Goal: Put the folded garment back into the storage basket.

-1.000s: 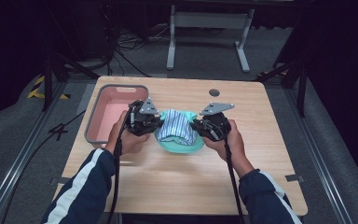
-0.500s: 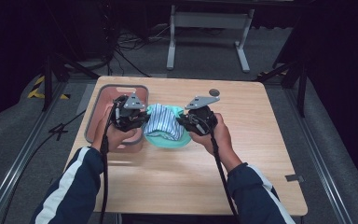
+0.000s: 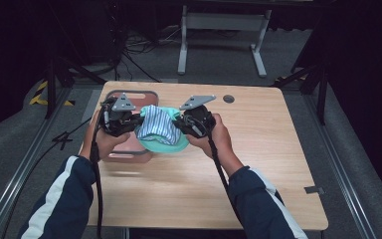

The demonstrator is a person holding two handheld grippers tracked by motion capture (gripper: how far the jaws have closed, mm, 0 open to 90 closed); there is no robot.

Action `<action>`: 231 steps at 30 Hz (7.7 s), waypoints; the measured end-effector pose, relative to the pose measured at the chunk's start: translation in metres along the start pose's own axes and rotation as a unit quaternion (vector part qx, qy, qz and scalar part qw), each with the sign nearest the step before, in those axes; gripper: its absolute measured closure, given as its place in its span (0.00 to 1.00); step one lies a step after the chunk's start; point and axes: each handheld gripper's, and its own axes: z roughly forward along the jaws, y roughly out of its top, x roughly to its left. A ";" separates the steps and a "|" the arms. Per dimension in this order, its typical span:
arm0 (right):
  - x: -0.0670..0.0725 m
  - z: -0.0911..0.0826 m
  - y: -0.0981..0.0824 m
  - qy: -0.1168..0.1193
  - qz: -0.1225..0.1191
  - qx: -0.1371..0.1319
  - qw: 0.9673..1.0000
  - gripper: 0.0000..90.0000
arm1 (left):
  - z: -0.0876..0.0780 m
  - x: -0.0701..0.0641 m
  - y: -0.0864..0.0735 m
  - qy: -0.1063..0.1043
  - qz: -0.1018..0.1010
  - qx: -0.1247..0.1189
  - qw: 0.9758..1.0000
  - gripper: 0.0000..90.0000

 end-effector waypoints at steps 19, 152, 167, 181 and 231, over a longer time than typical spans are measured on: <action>0.022 0.036 0.034 0.024 -0.013 0.001 1.000 0.91 | -0.029 0.033 -0.022 0.034 -0.019 0.009 0.999 0.93; -0.010 0.022 -0.038 -0.050 -0.079 0.087 0.992 0.42 | -0.009 -0.037 -0.053 0.031 0.011 0.006 0.999 0.32; -0.024 -0.010 -0.072 -0.073 -0.080 0.100 0.989 0.34 | 0.005 -0.075 -0.053 0.011 0.055 0.016 0.998 0.27; -0.029 -0.035 -0.108 -0.074 -0.073 0.106 0.989 0.34 | 0.028 -0.116 -0.053 -0.020 0.112 0.027 0.993 0.28; -0.066 -0.117 -0.293 -0.073 0.093 0.051 0.992 0.23 | 0.085 -0.133 -0.115 -0.142 0.022 0.033 0.989 0.18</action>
